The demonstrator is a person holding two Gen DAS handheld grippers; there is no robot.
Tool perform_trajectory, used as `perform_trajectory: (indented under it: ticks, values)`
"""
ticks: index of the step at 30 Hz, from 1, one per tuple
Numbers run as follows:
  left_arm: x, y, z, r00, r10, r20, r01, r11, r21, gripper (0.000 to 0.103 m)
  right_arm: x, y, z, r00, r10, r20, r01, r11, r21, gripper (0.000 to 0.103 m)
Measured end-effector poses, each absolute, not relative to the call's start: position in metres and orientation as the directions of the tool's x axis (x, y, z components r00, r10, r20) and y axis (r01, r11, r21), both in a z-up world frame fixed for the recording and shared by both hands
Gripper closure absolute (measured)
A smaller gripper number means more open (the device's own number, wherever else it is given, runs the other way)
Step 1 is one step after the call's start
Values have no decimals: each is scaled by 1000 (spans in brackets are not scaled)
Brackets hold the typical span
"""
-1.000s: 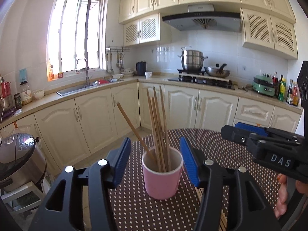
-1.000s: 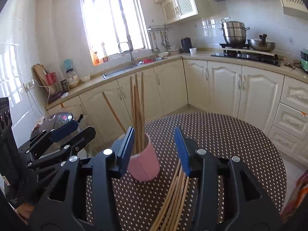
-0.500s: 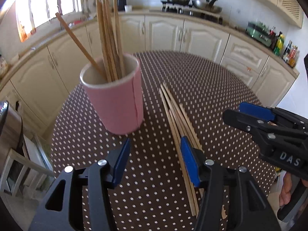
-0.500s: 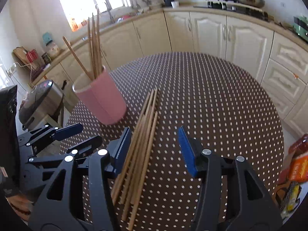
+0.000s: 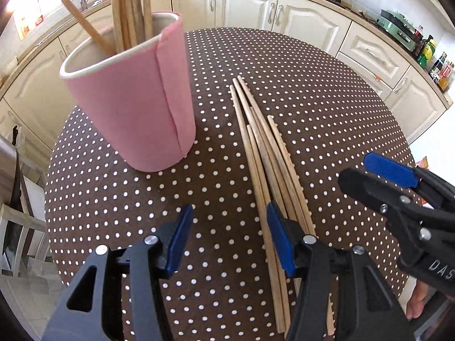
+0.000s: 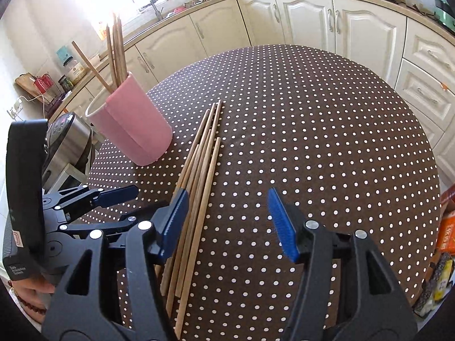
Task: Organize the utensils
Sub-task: 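Move both open tools down to the chopstick pile, then close the left tool on one chopstick while the right tool closes on another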
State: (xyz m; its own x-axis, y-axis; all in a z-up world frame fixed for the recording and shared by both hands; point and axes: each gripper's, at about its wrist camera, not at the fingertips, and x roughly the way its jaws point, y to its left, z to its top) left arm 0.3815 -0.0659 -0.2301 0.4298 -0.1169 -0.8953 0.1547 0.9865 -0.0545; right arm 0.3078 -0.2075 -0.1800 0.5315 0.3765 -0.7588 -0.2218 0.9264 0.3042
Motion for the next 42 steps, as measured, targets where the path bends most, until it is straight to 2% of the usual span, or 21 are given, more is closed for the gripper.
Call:
perform_trajectory:
  ticks: [18,19,20,22,23,27,38,42]
  values:
    - [415,-84,-240,443,-91,-892,144,989,-29,50,323,-215,-191,499,350,-792,-224,936,273,45]
    - [415,-86,-240,454,-86,-887,153,988,-18,62,324,-213,-192,486,350,-801,-229,935,269,45]
    - [413,-86,-240,464,-78,-882,156,988,-5,69,325,-211,-192,478,350,-805,-233,935,268,45]
    - [411,-83,-241,471,-87,-878,155,988,-15,94,327,-205,-193,464,346,-815,-242,935,260,46]
    - [410,-80,-241,467,-99,-879,154,988,-29,97,329,-202,-194,457,349,-818,-248,933,260,50]
    - [403,-73,-242,463,-131,-877,172,983,-57,97,334,-192,-199,423,348,-837,-253,932,260,68]
    - [380,-58,-245,437,-171,-883,211,974,-85,97,342,-161,-207,404,309,-861,-253,942,220,71]
    - [385,-48,-244,423,-189,-886,181,976,-122,97,346,-149,-209,399,268,-877,-252,951,176,73]
